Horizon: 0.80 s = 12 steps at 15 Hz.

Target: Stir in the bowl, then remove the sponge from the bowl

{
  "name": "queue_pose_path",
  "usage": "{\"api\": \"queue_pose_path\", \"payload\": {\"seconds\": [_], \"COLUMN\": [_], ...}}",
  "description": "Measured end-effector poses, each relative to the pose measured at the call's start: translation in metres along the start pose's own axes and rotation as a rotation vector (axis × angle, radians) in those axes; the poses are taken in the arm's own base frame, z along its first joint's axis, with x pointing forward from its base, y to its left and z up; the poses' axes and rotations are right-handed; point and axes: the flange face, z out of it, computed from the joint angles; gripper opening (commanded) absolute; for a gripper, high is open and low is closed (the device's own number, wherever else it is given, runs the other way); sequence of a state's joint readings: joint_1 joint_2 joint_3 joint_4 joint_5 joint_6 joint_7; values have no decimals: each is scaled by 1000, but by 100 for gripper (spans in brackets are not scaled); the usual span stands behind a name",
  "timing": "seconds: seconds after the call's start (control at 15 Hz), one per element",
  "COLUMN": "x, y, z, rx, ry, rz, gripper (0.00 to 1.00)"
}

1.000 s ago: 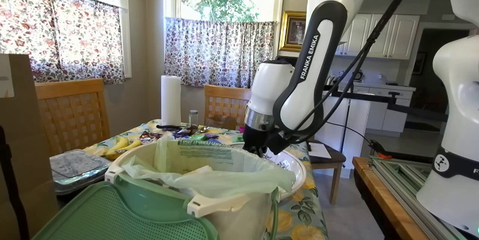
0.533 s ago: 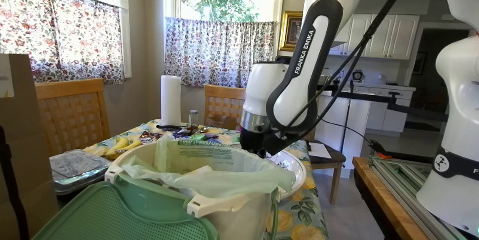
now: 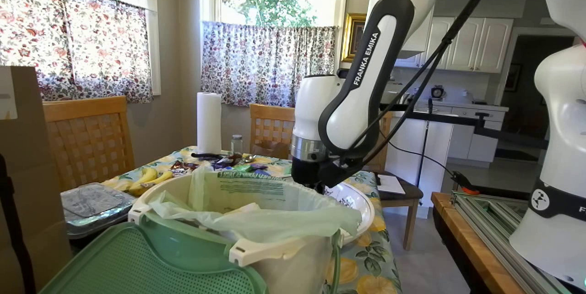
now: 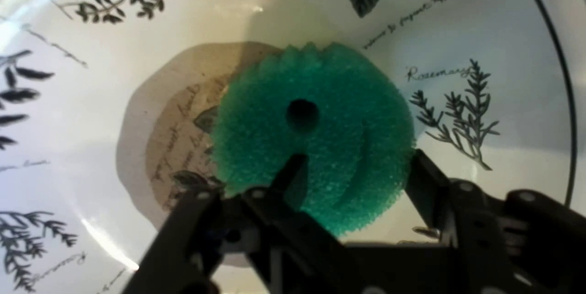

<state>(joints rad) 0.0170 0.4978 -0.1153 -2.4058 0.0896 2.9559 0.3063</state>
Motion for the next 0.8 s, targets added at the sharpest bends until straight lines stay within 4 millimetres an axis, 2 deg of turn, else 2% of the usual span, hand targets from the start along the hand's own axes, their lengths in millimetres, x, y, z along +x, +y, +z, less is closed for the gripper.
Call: {"api": "queue_pose_path", "payload": {"seconds": [0.27, 0.8], "x": [2, -5], "y": [-2, 3], "z": [0, 7], "rx": [-4, -29], "ry": [-21, -97], "rz": [-2, -12], "gripper": [1, 1]}}
